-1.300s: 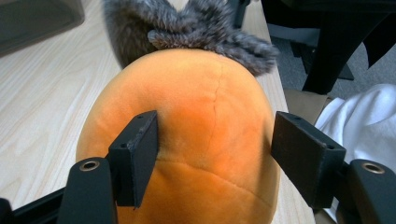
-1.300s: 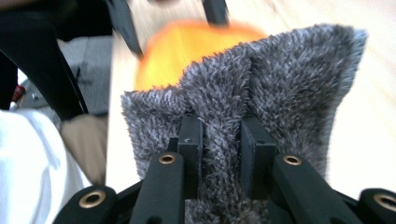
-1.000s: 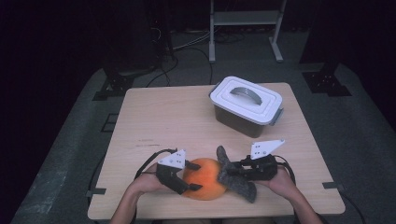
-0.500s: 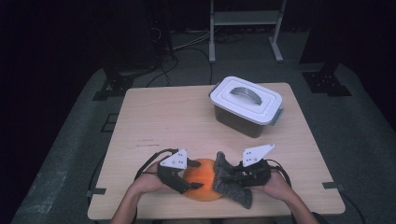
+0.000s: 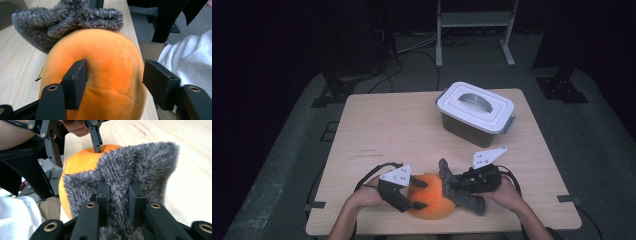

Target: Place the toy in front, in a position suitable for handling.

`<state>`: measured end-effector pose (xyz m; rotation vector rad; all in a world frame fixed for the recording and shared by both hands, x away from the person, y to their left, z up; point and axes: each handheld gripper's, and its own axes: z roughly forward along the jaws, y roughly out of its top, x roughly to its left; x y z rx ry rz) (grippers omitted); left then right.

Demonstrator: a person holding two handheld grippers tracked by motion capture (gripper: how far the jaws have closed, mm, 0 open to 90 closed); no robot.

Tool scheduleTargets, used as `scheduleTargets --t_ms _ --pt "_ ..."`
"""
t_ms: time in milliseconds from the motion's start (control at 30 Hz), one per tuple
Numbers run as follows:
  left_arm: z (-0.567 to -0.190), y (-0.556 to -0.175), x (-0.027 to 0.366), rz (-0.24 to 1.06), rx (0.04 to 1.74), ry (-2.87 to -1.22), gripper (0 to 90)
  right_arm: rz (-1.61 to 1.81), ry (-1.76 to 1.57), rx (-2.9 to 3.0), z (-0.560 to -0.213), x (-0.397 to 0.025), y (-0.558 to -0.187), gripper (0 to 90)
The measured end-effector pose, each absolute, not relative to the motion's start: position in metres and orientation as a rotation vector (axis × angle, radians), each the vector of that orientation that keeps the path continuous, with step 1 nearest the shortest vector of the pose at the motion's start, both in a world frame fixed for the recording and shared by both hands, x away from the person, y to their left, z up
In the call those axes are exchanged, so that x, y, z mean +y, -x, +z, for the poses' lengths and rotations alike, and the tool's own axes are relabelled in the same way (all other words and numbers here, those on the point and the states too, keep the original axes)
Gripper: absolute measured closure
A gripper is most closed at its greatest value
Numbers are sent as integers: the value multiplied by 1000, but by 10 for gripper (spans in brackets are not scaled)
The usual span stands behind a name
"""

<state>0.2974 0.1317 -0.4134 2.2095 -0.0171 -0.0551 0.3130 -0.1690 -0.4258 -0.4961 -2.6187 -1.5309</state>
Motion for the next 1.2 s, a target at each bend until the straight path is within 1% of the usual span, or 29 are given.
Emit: scheduleTargets --t_ms 200,333,500,567,633,700,800,967,1033,1200 --pt "-414 -298 131 -49 -8 -2205 357 -1436 518 -2666 -433 -180 -313 730" --pt "-413 -300 131 -35 19 -2201 335 -1503 504 -2652 -425 -180 -310 730" --pt "-409 -304 136 5 62 -2154 280 -1482 438 -2672 -427 -171 -306 731" --pt "-410 -306 137 48 104 -2154 221 -1482 427 -2673 -427 -171 -306 731" --pt "-413 -309 135 47 132 -2172 169 -1481 421 -2665 -427 -171 -306 730" --pt "-418 -309 133 52 139 -2188 153 -1478 423 -2665 -427 -172 -306 731" --pt "-419 -309 131 41 152 -2197 154 -1477 425 -2670 -427 -172 -307 731" --pt "-420 -308 130 35 138 -2200 235 -1571 472 -2647 -420 -174 -309 731" --pt "-420 -307 130 39 132 -2206 237 -1614 497 -2627 -417 -173 -310 731" --pt "-419 -306 130 45 121 -2202 266 -1548 527 -2613 -427 -168 -313 731"
